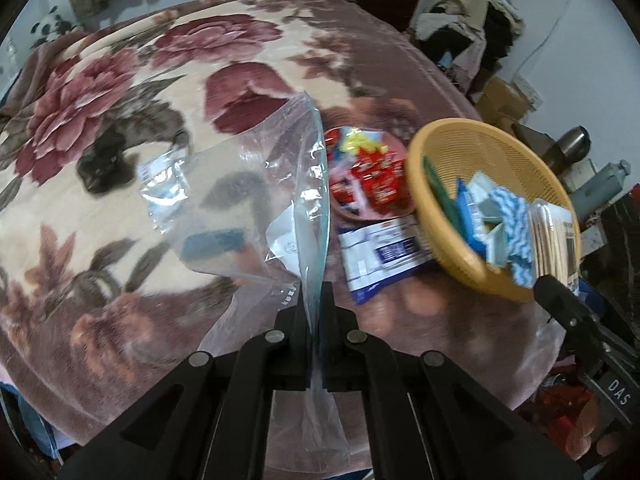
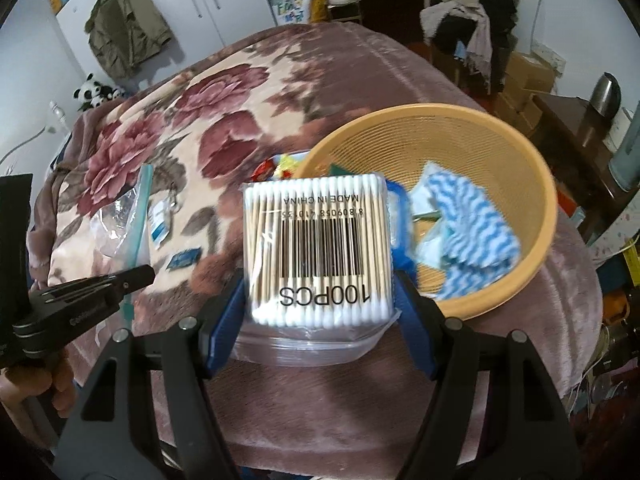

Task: Organize soft objects
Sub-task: 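Lift the zip bag and cotton-swab box and carry both toward the orange basket, then open both tools to drop the zip bag and swab box into the basket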

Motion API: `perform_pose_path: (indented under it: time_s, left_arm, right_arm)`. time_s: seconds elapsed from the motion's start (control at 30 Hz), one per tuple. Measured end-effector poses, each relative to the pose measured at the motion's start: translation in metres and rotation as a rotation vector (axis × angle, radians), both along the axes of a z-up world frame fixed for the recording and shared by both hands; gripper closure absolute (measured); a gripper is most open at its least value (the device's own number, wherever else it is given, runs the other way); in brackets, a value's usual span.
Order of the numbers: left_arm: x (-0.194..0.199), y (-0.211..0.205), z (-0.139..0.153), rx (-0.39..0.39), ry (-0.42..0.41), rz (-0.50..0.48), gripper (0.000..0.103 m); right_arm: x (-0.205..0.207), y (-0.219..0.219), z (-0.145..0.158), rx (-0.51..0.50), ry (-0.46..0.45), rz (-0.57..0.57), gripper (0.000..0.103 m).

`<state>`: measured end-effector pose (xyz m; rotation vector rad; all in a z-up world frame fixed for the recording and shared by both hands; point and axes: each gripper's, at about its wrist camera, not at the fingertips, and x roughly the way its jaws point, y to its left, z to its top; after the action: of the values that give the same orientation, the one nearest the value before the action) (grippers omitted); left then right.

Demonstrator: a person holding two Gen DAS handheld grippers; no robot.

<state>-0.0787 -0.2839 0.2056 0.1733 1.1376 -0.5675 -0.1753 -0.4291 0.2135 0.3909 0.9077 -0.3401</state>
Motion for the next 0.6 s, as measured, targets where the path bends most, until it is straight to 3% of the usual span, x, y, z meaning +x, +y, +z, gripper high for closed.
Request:
perform_pose_path:
  time_s: [0.6]
  left_arm:
    - [-0.005,-0.126,0.016,-0.076,0.054,-0.161,0.103]
  right_arm:
    - [-0.016,-0.08,0.012,-0.021,-0.008,-0.109,0.032]
